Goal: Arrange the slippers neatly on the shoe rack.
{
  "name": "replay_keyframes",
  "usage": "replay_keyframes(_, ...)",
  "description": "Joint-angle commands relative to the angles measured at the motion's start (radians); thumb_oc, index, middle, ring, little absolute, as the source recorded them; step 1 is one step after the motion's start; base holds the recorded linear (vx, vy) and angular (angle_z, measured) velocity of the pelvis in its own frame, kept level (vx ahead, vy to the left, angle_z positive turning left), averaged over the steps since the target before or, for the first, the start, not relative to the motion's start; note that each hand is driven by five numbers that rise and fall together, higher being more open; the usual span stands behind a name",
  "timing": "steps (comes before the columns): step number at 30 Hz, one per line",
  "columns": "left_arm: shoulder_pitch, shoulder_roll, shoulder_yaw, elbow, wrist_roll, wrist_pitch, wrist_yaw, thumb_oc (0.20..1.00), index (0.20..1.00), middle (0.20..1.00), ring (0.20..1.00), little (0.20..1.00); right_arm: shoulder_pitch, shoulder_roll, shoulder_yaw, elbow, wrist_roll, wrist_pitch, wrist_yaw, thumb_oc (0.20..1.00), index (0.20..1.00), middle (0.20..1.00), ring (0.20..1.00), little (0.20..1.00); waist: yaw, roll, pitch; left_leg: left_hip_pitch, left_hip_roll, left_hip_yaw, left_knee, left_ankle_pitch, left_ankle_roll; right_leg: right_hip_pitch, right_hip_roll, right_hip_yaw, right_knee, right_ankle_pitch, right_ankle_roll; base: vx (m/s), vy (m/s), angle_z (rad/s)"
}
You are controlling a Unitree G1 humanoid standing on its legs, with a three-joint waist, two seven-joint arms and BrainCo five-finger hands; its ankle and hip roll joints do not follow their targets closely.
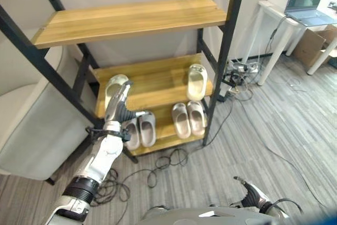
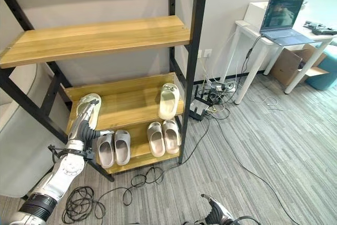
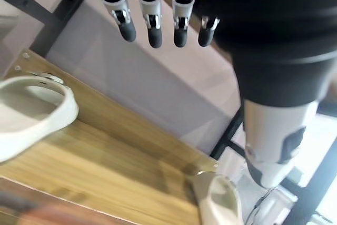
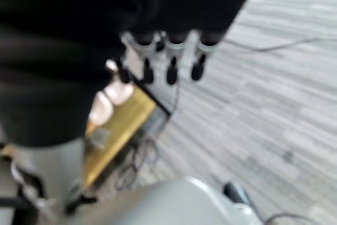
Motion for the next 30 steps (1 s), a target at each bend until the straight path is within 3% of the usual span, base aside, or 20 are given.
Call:
replay_keyframes(1, -0.083, 0.073, -0.014, 0.045, 0.075, 0.008, 0.079, 1.000, 1.000, 1.000, 1.000, 1.000, 0.017, -0.029, 0.004, -0.046, -0.031, -0.040, -0.007, 1.000, 1.000, 1.000, 1.000, 1.000, -0.029, -0.020, -0.045, -0.144, 0.019, -0.041, 0.075, 0.027, -0.032, 0.035, -0.044, -0.003, 0.048, -0.119, 0.046, 0.04, 0.060, 0.01)
replay_keyframes(12, -0.321, 0.191, -0.084, 0.277, 0.210, 0.141, 0.201, 1.000, 1.000, 1.000, 1.000, 1.000, 0.031, -0.073, 0.011, -0.054, -0.058, -0.058, -0.041, 1.000, 1.000, 1.000, 1.000, 1.000, -0.075, -0.028, 0.004, -0.218, 0.034, -0.016, 0.086, 0.011, -0.031, -0.080, -0.038, 0.037, 0.049, -0.086, 0.064, -0.02, 0.032, -0.09)
replay_keyframes(25, -0.495, 0.291, -0.132, 0.415, 0.223, 0.194, 0.251, 1.000, 1.000, 1.000, 1.000, 1.000, -0.032, -0.066, 0.022, -0.043, -0.037, -0.045, -0.078, 1.000, 1.000, 1.000, 1.000, 1.000, -0.082, -0.038, 0.061, -0.359, 0.023, 0.000, 0.135, -0.008, -0.019, -0.239, -0.047, 0.084, 0.066, -0.038, 0.080, -0.05, 0.044, -0.13)
replay_keyframes(30, -0.476, 0.332, -0.081, 0.385, 0.189, 0.185, 0.266, 1.000, 1.000, 1.000, 1.000, 1.000, -0.047, -0.049, 0.022, -0.026, -0.025, -0.040, -0.082, 1.000, 1.000, 1.000, 1.000, 1.000, -0.075, -0.056, 0.078, -0.385, 0.022, 0.020, 0.187, -0.042, -0.009, -0.255, -0.052, 0.101, 0.071, -0.031, 0.096, 0.04, 0.070, -0.10)
